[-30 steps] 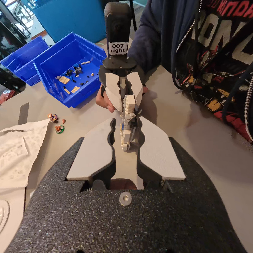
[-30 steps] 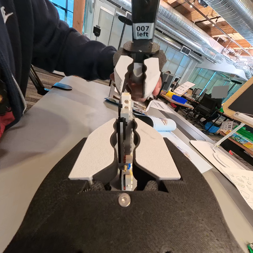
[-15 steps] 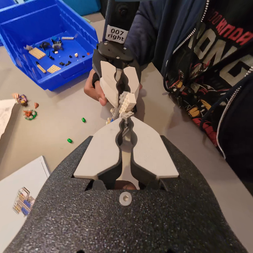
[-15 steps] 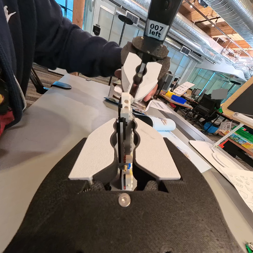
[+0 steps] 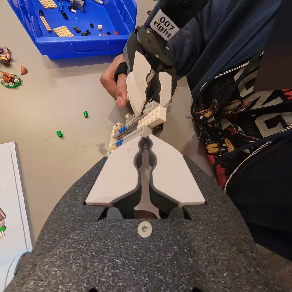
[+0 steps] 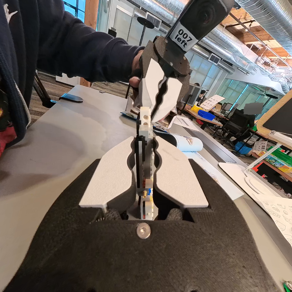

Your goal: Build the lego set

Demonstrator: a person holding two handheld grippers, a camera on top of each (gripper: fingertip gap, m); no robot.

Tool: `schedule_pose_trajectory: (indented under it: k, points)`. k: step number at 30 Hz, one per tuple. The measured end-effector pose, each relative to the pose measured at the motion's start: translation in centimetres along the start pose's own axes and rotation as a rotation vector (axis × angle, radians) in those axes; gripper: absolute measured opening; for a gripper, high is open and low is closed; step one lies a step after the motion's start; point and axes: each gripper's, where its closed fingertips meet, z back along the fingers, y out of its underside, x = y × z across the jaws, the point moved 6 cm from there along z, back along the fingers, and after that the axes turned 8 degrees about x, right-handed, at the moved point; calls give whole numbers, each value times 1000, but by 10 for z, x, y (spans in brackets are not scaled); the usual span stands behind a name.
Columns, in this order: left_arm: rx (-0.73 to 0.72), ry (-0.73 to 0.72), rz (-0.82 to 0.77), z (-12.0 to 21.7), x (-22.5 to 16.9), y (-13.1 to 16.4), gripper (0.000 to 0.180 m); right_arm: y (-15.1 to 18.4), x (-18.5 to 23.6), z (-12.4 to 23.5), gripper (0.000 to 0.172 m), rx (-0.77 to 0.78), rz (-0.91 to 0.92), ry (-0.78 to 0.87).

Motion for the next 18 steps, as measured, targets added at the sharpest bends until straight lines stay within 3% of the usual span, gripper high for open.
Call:
schedule_pose_trajectory:
  k: [7,13,18]
  points:
    - [-33,-118,53,5,28,10,18,0,2,0,19,10,22,-1]
    - [-65,-285,239,-5,82,24,26,0,0,1,19,8,2,1]
    - [-97,-462,341,-3,134,14,27,0,-1,1,19,8,4,3]
